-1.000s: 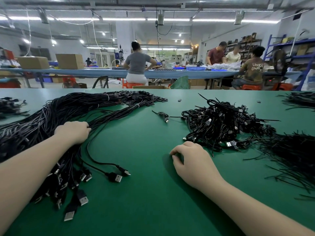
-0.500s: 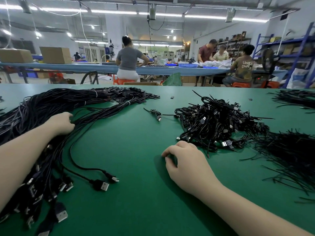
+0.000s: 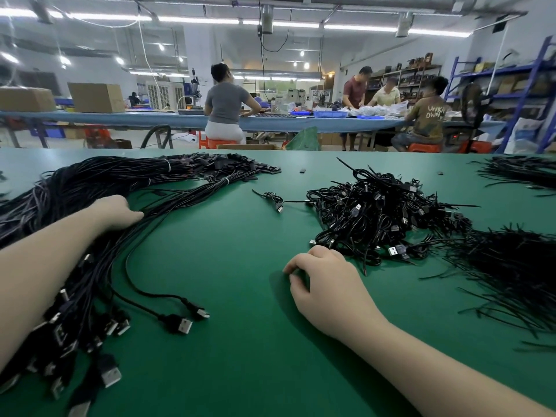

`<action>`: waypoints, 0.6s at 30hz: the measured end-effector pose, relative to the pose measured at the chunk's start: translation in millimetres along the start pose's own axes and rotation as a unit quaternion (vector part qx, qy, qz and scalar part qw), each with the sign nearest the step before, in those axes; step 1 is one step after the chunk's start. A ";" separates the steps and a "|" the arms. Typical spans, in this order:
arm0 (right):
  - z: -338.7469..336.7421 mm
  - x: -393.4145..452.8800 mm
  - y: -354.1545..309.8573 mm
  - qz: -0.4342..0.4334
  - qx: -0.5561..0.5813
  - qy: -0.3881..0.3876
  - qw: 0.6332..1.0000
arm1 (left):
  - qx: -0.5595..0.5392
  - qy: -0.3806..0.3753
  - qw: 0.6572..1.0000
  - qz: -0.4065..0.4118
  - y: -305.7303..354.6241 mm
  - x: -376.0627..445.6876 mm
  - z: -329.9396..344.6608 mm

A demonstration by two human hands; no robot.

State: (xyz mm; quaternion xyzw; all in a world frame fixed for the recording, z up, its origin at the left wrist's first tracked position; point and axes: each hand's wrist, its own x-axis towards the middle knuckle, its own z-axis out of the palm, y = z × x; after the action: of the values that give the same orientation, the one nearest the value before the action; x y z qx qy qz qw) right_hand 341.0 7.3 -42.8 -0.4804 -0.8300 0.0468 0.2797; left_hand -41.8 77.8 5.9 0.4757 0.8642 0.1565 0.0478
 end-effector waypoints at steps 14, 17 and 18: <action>-0.8 1.0 -0.3 -0.009 -0.001 0.002 1.000 | 0.114 0.031 0.991 -0.069 -10.5 14.0 3.6; 0.2 1.1 0.0 -0.013 -0.003 0.003 1.000 | 0.106 0.049 0.991 -0.065 -9.6 15.9 9.1; 0.3 0.9 0.1 -0.014 -0.003 0.003 1.000 | 0.101 0.079 0.990 -0.057 -8.5 14.6 11.4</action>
State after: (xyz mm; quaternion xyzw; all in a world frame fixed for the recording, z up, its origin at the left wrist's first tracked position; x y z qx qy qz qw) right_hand 340.5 8.2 -42.7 -0.4700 -0.8356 0.0390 0.2819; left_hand -53.9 88.4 -6.7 0.4146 0.9022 0.1023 -0.0602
